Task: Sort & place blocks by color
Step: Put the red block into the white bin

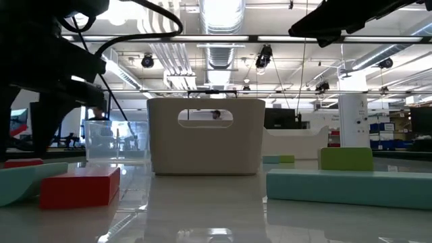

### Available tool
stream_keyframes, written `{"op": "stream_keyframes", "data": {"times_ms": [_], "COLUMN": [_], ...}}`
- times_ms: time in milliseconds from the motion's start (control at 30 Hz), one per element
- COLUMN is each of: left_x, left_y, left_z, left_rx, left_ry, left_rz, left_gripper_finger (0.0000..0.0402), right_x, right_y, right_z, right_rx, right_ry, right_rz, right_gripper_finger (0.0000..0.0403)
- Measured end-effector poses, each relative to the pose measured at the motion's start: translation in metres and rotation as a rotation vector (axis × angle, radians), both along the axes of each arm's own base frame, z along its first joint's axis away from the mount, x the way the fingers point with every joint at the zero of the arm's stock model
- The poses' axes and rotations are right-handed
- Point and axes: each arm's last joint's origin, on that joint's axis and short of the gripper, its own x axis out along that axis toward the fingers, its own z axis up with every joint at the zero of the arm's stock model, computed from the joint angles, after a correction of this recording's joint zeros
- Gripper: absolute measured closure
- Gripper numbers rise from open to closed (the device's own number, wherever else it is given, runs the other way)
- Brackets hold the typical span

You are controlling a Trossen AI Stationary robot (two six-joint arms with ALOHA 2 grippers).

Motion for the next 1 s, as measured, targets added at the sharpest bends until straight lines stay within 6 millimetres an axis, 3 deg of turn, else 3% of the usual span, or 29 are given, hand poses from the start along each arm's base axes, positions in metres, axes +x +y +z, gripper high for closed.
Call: {"op": "stream_keyframes", "data": {"times_ms": [167, 433, 533, 733, 900, 1000], "left_x": [-0.001, -0.002, -0.003, -0.005, -0.004, 0.002], "left_y": [0.001, 0.004, 0.005, 0.005, 0.006, 0.006], "left_z": [-0.003, -0.016, -0.018, -0.019, -0.016, 0.000], "left_rx": [0.027, 0.096, 0.102, 0.096, 0.109, 0.145], "left_ry": [-0.015, -0.089, -0.085, -0.080, -0.098, -0.195], "left_rz": [-0.115, -0.146, -0.153, -0.164, -0.105, -0.036], "left_gripper_finger": [0.0177, 0.0173, 0.0194, 0.0288, 0.0287, 0.0287], "right_x": [0.000, 0.000, 0.000, 0.000, 0.000, -0.001], "right_y": [0.000, 0.000, 0.000, 0.000, 0.000, 0.000], "right_z": [0.000, 0.000, 0.000, 0.000, -0.001, -0.003], "right_rx": [0.010, 0.009, 0.009, 0.014, 0.016, 0.023], "right_ry": [-0.001, -0.001, 0.000, 0.002, 0.003, -0.012], "right_rz": [-0.003, -0.003, -0.003, -0.004, -0.004, -0.004], "right_gripper_finger": [0.0346, 0.0346, 0.0346, 0.0346, 0.0346, 0.0346]}}
